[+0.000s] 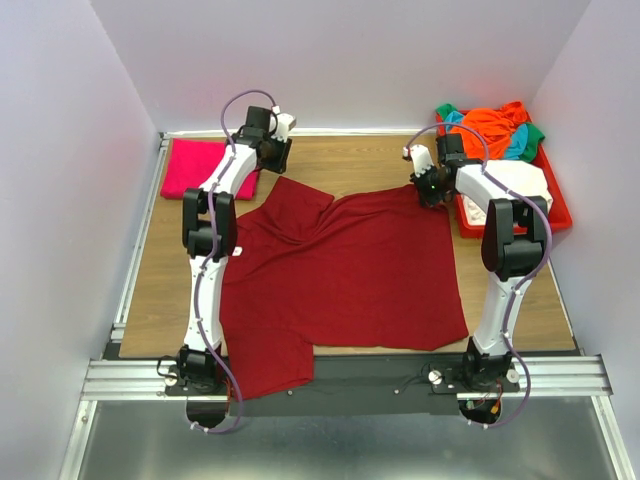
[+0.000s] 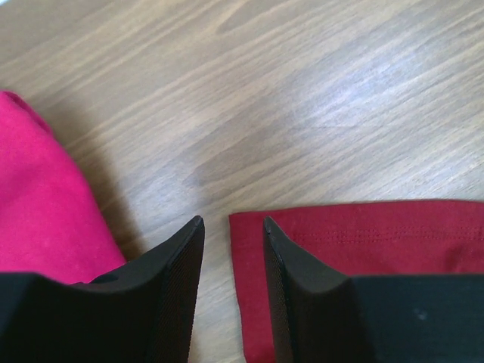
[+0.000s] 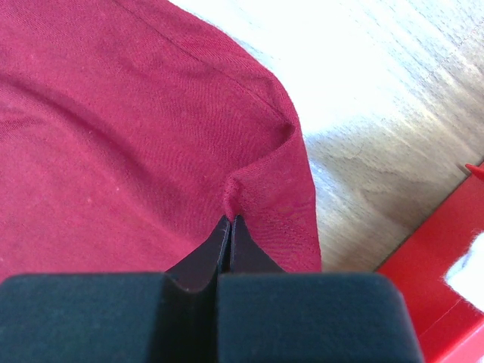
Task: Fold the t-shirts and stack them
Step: Flatten the tshirt out
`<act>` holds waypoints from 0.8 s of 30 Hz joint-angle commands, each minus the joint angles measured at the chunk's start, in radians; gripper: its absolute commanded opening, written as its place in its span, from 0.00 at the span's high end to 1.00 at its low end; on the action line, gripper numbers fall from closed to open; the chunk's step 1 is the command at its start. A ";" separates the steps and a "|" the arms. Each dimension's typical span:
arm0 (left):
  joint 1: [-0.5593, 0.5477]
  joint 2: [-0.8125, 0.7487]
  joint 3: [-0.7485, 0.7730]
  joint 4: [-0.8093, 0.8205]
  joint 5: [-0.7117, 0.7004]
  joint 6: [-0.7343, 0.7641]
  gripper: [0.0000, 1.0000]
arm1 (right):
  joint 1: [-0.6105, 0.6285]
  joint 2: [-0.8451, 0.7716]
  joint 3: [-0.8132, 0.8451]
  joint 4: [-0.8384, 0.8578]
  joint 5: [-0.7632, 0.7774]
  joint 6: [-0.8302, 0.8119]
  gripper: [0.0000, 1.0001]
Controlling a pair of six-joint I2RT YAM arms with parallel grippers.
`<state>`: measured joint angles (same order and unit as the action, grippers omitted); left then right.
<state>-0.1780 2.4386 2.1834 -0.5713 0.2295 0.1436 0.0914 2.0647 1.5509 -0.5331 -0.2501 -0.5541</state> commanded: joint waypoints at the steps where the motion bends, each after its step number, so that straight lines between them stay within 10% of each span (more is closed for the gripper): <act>1: 0.005 0.046 -0.007 -0.047 0.053 -0.012 0.55 | -0.005 0.008 -0.012 -0.008 -0.015 -0.001 0.99; 24: -0.020 0.115 0.068 -0.167 -0.002 -0.049 0.74 | -0.007 0.000 -0.012 -0.010 -0.023 -0.001 0.99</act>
<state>-0.1837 2.5126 2.2314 -0.6689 0.2504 0.1062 0.0914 2.0647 1.5509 -0.5331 -0.2504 -0.5541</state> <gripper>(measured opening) 0.306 0.011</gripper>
